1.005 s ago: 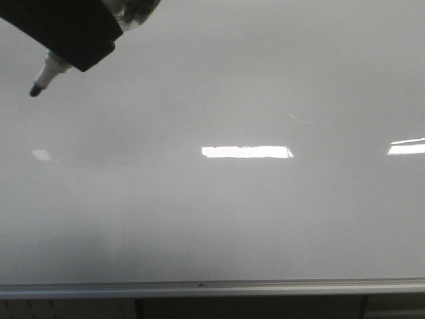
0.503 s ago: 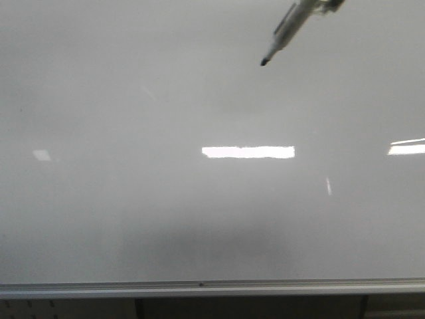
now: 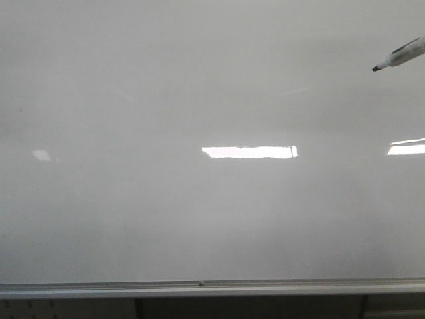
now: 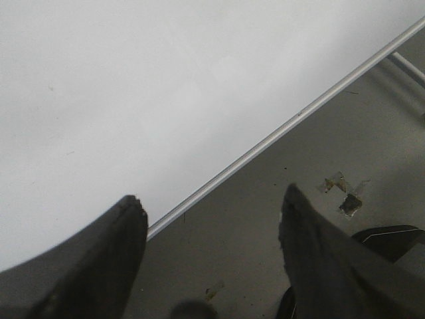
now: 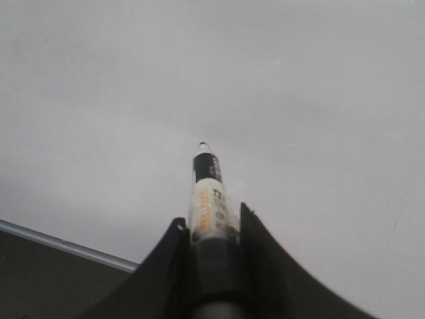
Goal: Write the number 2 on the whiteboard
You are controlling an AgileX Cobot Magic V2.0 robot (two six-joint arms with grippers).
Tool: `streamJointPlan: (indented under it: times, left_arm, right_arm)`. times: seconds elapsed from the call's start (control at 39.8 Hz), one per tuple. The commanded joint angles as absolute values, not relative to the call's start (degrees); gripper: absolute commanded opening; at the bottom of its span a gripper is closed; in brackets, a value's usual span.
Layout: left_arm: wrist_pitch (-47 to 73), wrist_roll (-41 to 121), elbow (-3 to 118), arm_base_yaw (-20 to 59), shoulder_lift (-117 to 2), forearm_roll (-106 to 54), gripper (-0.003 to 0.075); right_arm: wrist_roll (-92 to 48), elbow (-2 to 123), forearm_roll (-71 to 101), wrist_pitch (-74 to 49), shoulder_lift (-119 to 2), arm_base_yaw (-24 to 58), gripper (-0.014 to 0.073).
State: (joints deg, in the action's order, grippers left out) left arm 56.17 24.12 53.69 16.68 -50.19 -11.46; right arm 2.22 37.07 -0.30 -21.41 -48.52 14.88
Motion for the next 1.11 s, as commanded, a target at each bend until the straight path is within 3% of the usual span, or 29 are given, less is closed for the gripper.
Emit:
streamJointPlan:
  times: [0.0, 0.3, 0.8, 1.08]
  left_arm:
    - [52.3, 23.5, 55.1, 16.5, -49.6, -12.6, 0.043]
    - [52.1, 23.5, 55.1, 16.5, -49.6, -12.6, 0.043]
    - [51.9, 23.5, 55.1, 16.5, -49.6, -12.9, 0.043]
    - [51.9, 23.5, 55.1, 16.5, -49.6, -13.7, 0.043]
  right_arm:
    - [3.5, 35.3, -0.5, -11.3, -46.9, 12.9, 0.0037]
    - [3.6, 34.9, -0.5, -6.6, -47.0, 3.3, 0.0037]
    - [3.0, 34.9, -2.5, -3.8, -47.4, 6.5, 0.0037]
    - [2.5, 35.0, -7.1, 8.7, -55.9, 11.4, 0.0037]
